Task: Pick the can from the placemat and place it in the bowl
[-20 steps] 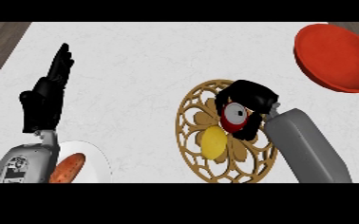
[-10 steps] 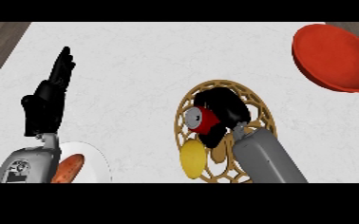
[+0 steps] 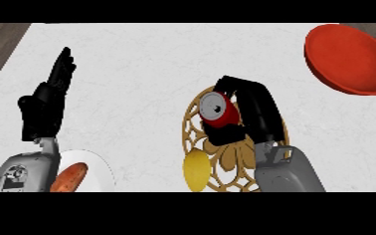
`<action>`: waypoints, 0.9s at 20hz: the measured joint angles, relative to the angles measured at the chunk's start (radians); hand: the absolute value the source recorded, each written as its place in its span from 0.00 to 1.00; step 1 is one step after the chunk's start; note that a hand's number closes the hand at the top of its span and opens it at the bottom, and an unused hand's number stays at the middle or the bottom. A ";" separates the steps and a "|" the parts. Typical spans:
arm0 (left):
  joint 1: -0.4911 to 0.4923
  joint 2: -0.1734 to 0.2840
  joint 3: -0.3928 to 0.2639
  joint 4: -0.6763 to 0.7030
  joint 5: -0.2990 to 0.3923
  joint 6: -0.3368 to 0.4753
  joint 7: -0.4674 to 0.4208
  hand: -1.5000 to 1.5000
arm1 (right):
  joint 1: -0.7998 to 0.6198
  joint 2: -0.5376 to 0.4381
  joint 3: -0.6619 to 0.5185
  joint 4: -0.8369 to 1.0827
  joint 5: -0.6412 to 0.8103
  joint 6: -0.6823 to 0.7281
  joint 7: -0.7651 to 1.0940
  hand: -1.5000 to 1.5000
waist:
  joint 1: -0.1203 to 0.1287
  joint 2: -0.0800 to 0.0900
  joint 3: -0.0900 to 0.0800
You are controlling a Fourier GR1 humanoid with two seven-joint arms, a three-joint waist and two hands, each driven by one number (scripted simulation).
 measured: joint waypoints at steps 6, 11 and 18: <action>-0.011 -0.016 -0.010 0.001 -0.019 0.012 0.000 0.50 | 0.017 -0.057 -0.112 -0.138 0.042 -0.004 0.095 1.00 | 0.004 0.003 0.000; 0.005 0.004 0.012 -0.029 0.005 -0.018 0.007 0.50 | -0.021 -0.112 -0.274 -0.105 -0.016 -0.027 0.055 1.00 | 0.013 0.005 0.001; -0.001 -0.018 -0.005 -0.028 -0.017 -0.006 0.003 0.50 | -0.119 -0.220 -0.505 0.139 -0.124 -0.118 -0.133 1.00 | 0.021 0.009 0.001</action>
